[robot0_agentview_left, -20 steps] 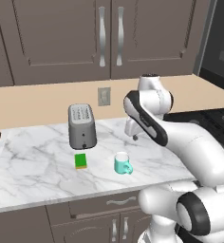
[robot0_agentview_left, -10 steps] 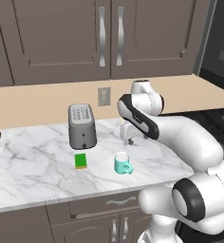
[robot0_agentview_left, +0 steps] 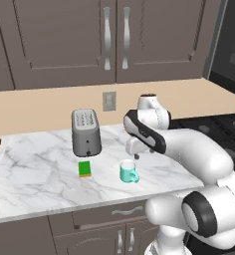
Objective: Pick the mug from the counter and place it inside the microwave. Then close the microwave.
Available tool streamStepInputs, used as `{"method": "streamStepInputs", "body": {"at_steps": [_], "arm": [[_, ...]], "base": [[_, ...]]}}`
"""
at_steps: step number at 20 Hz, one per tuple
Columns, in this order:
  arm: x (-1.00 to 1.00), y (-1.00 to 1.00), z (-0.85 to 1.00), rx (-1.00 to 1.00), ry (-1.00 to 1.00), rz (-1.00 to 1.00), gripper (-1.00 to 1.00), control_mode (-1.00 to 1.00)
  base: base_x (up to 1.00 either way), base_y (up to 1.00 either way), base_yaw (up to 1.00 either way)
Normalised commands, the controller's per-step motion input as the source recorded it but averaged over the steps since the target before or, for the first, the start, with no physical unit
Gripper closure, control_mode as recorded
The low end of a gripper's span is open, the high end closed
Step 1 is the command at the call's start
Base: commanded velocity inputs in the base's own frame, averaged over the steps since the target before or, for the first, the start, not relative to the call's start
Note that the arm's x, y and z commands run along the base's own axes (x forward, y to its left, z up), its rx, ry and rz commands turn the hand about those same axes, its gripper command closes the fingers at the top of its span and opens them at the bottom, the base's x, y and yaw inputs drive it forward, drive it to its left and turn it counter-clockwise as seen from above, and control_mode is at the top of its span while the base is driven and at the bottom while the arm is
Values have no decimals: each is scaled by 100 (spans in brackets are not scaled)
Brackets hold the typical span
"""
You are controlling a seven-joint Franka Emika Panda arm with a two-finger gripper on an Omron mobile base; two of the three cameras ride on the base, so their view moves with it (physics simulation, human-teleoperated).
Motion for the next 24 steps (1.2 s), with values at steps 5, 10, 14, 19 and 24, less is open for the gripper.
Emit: {"method": "streamStepInputs", "body": {"at_steps": [5,10,14,19,24], "arm": [[-1,3,-7,0,0,1,-100,-100],[0,15,-6,0,0,0,-100,-100],[0,23,-7,0,0,0,-100,-100],[0,13,-8,0,0,0,-100,-100],[0,0,-12,0,-3,0,-100,-100]], "base": [[0,0,0],[0,0,0],[0,0,0],[0,0,0],[0,0,0]]}}
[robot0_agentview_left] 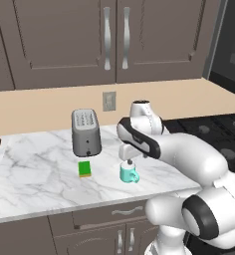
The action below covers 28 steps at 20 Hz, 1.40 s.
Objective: Pick the mug from the counter and place it inside the microwave. Then close the microwave.
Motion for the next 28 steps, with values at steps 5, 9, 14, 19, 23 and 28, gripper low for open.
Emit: {"method": "streamStepInputs", "body": {"at_steps": [5,9,14,19,23,28], "arm": [[-2,2,-11,0,-5,0,-100,-100],[-6,9,-4,0,-6,0,-100,-100],[-8,10,0,0,-3,0,-100,-100],[-1,0,-5,0,-3,0,-100,-100],[-1,0,-9,0,-3,0,-100,-100],[-5,0,-15,0,-2,0,-100,-100]], "base": [[0,0,0],[0,0,0],[0,0,0],[0,0,0],[0,0,0],[0,0,0]]}}
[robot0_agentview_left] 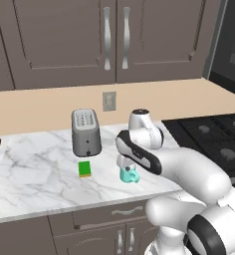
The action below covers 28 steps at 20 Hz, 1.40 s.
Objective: Pick the mug from the counter and place it inside the microwave. Then close the microwave.
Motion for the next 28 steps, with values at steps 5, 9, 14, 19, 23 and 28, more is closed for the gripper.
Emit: {"method": "streamStepInputs", "body": {"at_steps": [5,9,14,19,23,28], "arm": [[-11,0,-19,0,-1,0,-100,-100],[-4,0,-23,0,0,0,-100,-100],[0,0,-21,0,0,0,-100,-100],[0,0,-6,0,0,0,-100,-100],[5,0,0,0,0,0,-100,-100],[0,0,-1,0,0,0,-100,-100]], "base": [[0,0,0],[0,0,0],[0,0,0],[0,0,0],[0,0,0],[0,0,0]]}}
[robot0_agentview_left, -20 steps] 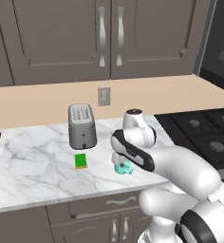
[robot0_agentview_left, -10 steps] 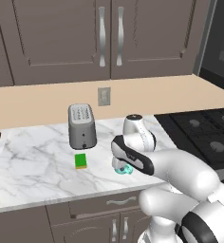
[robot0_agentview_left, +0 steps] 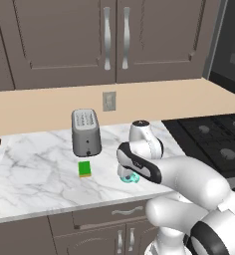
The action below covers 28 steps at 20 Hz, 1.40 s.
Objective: Pick the mug from the counter and place it inside the microwave. Then close the microwave.
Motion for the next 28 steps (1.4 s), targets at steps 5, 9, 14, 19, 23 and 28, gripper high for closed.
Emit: {"method": "streamStepInputs", "body": {"at_steps": [5,9,14,19,23,28], "arm": [[0,0,-13,0,0,0,-100,-100],[0,0,-21,0,0,0,-100,-100],[1,0,-8,0,0,0,-100,-100],[8,0,0,0,0,0,-100,-100],[1,0,0,0,0,0,-100,-100],[0,0,0,0,0,0,-100,-100]], "base": [[0,0,0],[0,0,0],[0,0,0],[0,0,0],[0,0,0],[0,0,0]]}}
